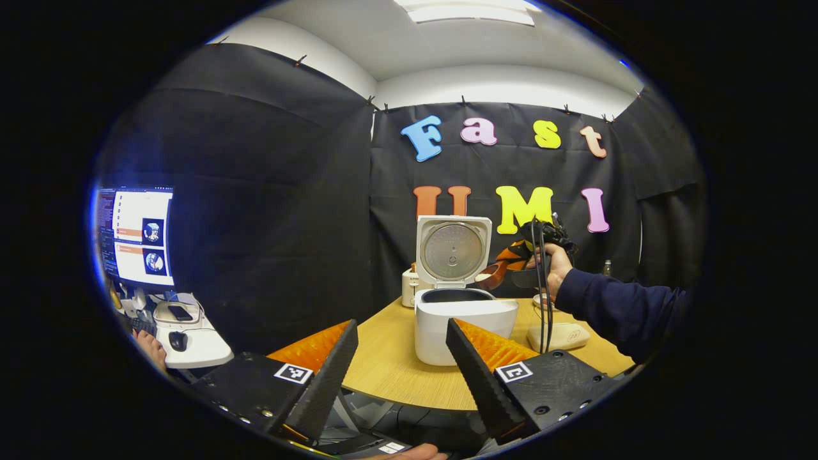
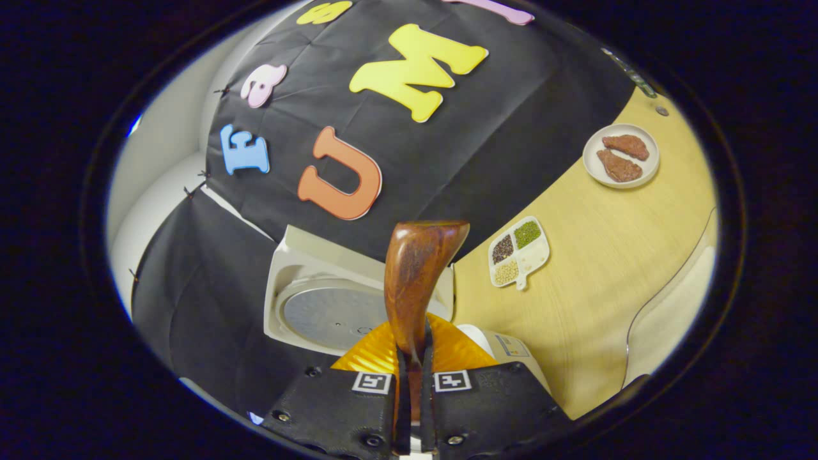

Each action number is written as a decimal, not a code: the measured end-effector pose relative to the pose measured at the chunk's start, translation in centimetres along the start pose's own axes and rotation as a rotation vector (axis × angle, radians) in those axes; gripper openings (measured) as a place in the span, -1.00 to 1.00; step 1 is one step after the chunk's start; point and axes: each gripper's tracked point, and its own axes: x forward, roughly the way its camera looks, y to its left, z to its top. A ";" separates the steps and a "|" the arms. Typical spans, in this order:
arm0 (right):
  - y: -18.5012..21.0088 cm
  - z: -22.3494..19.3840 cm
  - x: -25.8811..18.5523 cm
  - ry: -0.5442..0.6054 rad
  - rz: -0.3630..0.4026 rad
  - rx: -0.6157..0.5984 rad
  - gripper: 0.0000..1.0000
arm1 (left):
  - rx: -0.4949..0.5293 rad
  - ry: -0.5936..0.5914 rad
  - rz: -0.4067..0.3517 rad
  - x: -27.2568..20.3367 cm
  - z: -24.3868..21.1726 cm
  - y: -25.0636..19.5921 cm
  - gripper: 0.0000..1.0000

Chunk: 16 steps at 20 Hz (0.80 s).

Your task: Close the left gripper, press the button to open the rice cooker; take a wooden spoon from the chopstick holder with the right hand, scoop a spoonful of rice and pour it into the rice cooker, then put the wooden spoon back into the chopstick holder.

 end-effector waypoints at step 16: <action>5.5 -1.8 1.5 -0.153 -0.126 -0.703 -0.78 | 0.000 0.029 -0.002 0.1 -2.4 0.9 0.77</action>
